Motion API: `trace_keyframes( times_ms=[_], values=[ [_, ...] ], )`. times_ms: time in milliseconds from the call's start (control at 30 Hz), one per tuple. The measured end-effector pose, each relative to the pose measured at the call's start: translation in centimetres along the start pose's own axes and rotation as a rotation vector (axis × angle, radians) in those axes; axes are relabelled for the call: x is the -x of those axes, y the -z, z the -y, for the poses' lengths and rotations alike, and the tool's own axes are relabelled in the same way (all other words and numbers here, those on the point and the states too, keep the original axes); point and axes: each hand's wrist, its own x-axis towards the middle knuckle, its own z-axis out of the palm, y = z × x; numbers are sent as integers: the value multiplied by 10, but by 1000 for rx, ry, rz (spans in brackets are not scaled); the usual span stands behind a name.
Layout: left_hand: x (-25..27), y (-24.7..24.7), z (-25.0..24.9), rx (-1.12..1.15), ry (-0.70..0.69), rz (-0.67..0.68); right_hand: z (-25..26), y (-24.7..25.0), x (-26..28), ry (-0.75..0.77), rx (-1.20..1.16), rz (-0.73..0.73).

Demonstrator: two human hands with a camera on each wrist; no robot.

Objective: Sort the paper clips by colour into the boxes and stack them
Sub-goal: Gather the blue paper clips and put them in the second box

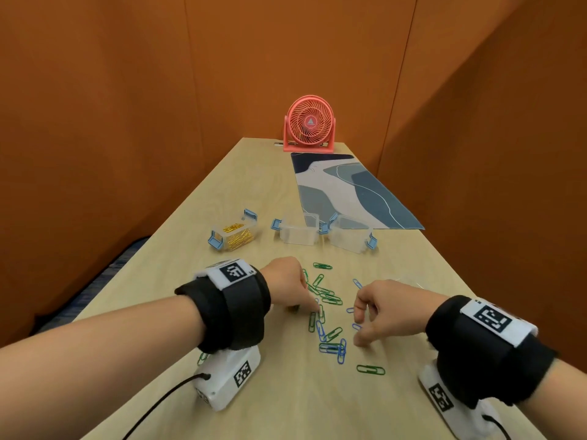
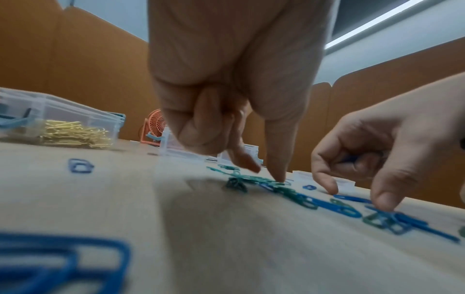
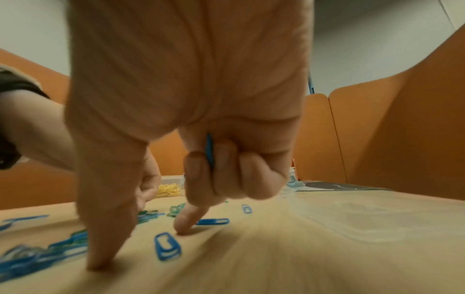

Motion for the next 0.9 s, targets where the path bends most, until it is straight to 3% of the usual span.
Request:
trace_keyframes(
  times_ms=[200,500,700,900],
  values=[
    [-9,-2,-6,-165,-24,-79,0,0,-6,-5,0,1],
    [-1,1,-4,-112,62,98,-2,-2,-8,6,60,66],
    [9,3,-2,763,155,201,10,7,-6,107,-183,-48],
    [15,-1,0,1135,143,379,33,10,-4,306,-526,-139]
  ],
)
